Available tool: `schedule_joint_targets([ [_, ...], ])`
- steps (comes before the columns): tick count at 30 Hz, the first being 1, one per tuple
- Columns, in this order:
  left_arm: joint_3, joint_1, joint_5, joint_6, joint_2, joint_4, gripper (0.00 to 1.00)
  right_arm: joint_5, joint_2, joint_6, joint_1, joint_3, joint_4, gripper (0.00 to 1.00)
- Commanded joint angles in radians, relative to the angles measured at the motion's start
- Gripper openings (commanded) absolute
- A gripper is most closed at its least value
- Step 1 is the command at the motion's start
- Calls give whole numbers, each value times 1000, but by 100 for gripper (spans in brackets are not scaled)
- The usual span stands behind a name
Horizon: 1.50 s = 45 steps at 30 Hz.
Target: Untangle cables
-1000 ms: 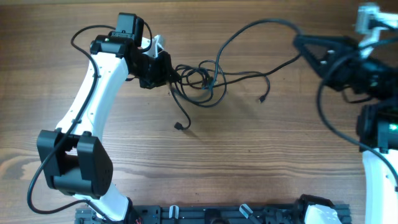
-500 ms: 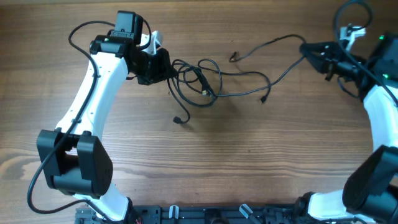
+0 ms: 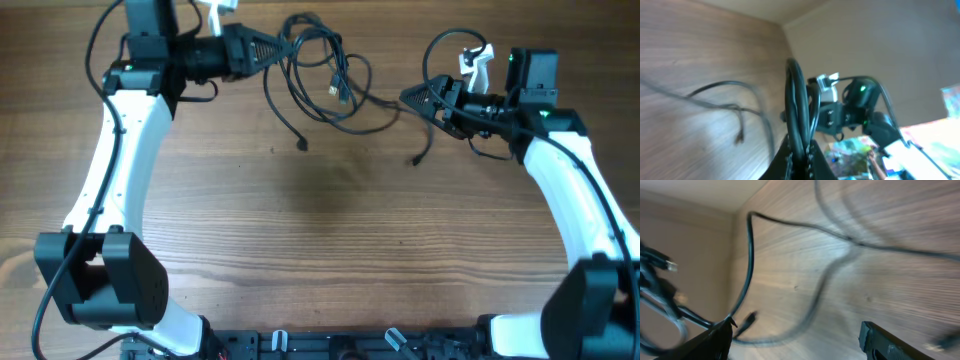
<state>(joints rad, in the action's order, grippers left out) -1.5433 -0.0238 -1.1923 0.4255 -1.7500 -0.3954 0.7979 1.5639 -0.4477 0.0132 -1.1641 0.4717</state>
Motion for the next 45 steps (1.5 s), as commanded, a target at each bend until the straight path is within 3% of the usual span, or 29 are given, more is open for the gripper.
schedule_joint_targets([
  [1, -8, 23, -181, 175, 24, 148, 4, -143, -106, 117, -13, -8, 12, 85],
  [6, -8, 12, -218, 343, 24, 380, 4, 5, -211, 270, -14, -8, 8, 85],
  [9, -7, -8, -229, 327, 24, 403, 4, 91, -218, 272, -16, -8, -10, 85],
  [11, -7, -21, -228, 225, 19, 365, 4, 146, -218, 261, -18, -8, -33, 85],
  [19, -7, -29, -26, -290, 14, -177, 4, 29, -218, 234, -170, -8, -65, 79],
  [23, -7, -29, -29, -367, 14, -253, 4, 16, -218, 187, -191, -8, -116, 69],
  [25, -7, -36, -57, -365, 14, -285, 4, -4, -217, 183, -208, -8, -123, 60],
  [30, -7, -78, -75, -254, 14, -312, 4, -87, -217, 187, -257, -8, -119, 55],
  [34, -7, -137, -75, -248, 14, -312, 4, -103, -174, 191, -263, -8, -94, 52],
  [38, -7, -140, -74, -198, 14, -313, 4, -90, -87, 188, -261, -8, -67, 40],
  [45, -7, -140, -44, -155, 14, -313, 4, 16, -86, 187, -105, -8, -64, 38],
])
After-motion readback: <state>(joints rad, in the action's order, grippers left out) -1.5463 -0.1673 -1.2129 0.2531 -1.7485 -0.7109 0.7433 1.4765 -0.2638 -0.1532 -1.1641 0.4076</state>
